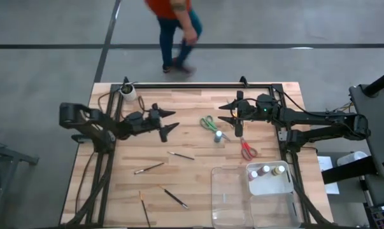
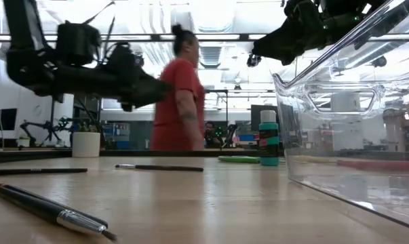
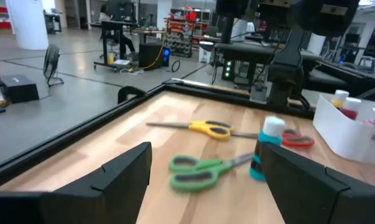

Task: Pick & Place Paint Supplies
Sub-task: Put the blue paint bottle into the white bin

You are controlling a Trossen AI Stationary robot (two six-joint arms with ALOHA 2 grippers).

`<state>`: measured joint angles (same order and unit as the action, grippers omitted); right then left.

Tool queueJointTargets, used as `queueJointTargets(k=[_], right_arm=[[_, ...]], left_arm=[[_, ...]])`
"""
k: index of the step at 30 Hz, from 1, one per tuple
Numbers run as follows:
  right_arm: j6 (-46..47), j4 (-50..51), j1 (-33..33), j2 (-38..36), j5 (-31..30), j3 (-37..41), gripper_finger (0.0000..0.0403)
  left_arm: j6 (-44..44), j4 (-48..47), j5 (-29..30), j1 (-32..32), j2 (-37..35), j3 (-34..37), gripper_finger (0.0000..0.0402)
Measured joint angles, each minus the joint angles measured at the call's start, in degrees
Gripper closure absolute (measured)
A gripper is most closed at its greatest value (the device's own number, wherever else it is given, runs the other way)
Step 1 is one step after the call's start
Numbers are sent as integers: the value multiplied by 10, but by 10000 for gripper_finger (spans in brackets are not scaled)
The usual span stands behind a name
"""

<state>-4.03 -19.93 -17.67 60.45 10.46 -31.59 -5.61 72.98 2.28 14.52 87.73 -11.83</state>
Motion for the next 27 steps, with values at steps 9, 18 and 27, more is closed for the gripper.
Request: queueJointTargets(k=[9,18,27], right_arm=[[0,0,0,0,0,0,202],[0,0,0,0,0,0,202],[0,0,0,0,0,0,202]], left_arm=[[13,-10,-9,-2,-59,50,98],[11,-32,-36,-4,-63,55,98],[11,-113,-36,-4,-63,54,98]])
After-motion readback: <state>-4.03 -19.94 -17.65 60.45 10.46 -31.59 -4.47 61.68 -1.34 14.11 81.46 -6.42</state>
